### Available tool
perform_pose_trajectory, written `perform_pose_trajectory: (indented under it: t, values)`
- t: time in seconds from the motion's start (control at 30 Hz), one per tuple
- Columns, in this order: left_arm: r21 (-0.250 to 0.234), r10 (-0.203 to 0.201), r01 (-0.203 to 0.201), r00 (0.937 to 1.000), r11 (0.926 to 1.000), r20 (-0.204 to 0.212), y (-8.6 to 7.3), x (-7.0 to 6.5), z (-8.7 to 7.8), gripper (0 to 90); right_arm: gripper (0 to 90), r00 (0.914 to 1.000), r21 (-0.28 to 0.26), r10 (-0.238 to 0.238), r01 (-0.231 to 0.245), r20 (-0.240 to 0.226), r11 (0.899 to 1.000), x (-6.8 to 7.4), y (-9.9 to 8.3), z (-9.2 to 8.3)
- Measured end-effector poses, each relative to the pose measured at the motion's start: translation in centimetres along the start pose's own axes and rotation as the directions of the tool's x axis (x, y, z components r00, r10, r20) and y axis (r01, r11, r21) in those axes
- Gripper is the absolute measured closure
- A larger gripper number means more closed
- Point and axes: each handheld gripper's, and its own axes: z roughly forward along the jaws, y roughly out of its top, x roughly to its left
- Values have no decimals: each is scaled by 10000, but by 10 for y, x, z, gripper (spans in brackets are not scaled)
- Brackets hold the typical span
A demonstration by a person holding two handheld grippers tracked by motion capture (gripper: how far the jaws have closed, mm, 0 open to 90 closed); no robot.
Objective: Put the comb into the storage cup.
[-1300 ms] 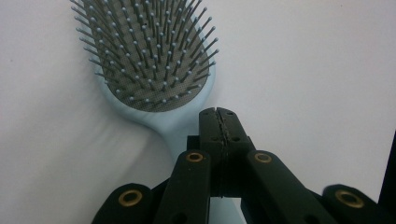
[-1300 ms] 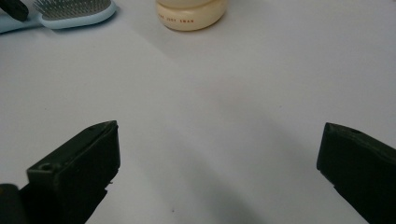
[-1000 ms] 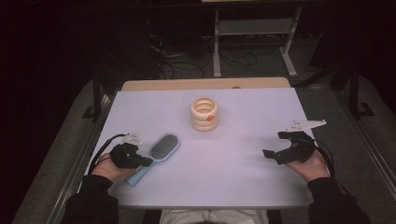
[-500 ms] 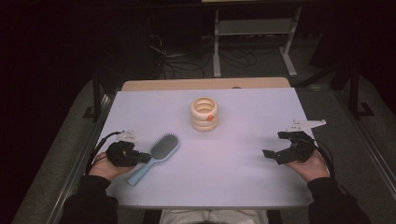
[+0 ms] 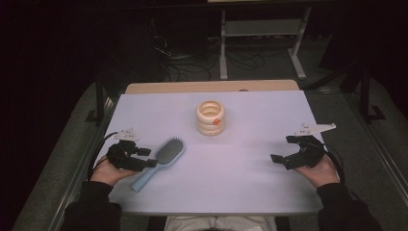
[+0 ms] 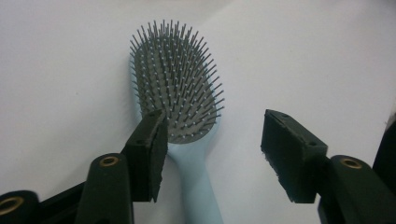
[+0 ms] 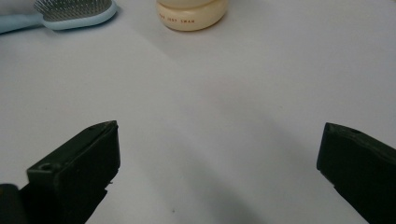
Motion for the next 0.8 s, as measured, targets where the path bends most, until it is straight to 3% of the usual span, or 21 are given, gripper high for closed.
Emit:
perform_pose_trajectory:
  t: [0.23,0.47,0.57,0.8]
  values:
    - [257,-146,150,9998,9996,-164,6,-3,-1,289,0,10000,-4,4,-4,-19,10000,0,0,0]
    - [810,-49,66,9998,9967,-215,6,-6,6,105,0,10000,-12,-1,1,-29,10000,0,0,0]
    - [1087,-36,92,9987,9940,-515,5,-6,8,32,0,10000,-3,-12,12,-31,10000,0,0,0]
    - [1574,-195,320,9966,9870,-801,4,-5,14,0,0,10000,4,-15,15,-33,10000,0,0,0]
